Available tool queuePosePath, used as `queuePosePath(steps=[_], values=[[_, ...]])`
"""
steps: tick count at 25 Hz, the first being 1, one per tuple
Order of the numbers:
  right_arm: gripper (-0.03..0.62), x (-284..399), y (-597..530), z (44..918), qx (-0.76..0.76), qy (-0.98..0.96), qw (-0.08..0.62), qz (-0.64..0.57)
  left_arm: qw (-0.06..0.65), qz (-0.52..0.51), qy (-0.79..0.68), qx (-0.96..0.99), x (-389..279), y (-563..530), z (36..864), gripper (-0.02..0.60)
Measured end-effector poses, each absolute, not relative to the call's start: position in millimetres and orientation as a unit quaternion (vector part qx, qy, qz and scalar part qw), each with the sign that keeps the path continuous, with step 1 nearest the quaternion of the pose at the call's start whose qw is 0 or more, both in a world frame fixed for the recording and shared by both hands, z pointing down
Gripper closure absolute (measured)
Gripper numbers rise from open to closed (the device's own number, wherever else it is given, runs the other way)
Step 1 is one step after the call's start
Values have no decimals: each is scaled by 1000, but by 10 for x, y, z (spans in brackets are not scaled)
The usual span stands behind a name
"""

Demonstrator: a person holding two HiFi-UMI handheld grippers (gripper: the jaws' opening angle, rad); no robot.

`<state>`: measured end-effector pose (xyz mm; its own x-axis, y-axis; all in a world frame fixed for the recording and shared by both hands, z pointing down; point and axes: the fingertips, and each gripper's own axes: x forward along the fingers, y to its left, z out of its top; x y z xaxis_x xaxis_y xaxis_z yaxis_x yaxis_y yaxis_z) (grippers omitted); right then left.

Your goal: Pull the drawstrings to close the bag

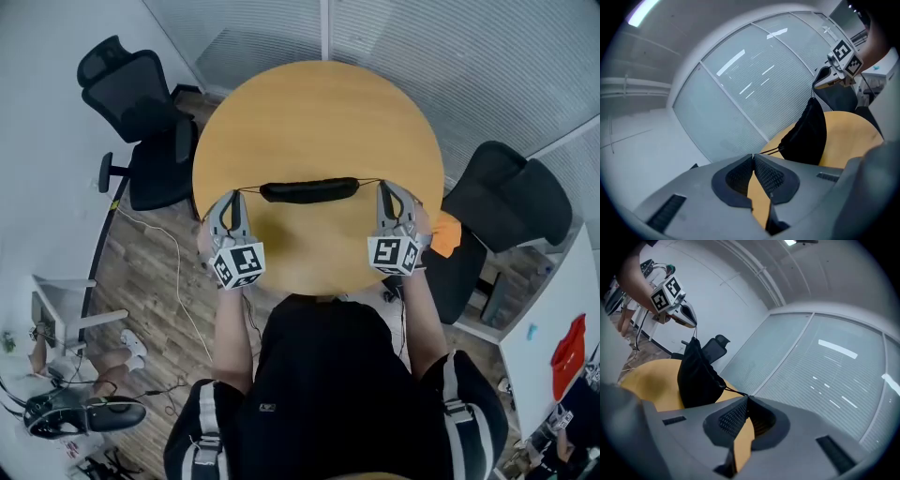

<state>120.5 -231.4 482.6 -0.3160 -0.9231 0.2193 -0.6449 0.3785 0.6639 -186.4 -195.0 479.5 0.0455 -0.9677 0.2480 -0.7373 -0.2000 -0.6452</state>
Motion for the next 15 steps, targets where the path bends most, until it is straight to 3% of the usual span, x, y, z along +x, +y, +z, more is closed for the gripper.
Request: queuePosePath(steps=[15], values=[[533, 1340, -2291, 3555, 542, -743, 199, -337, 319, -321, 658, -602, -1934, -1723, 3508, 557]])
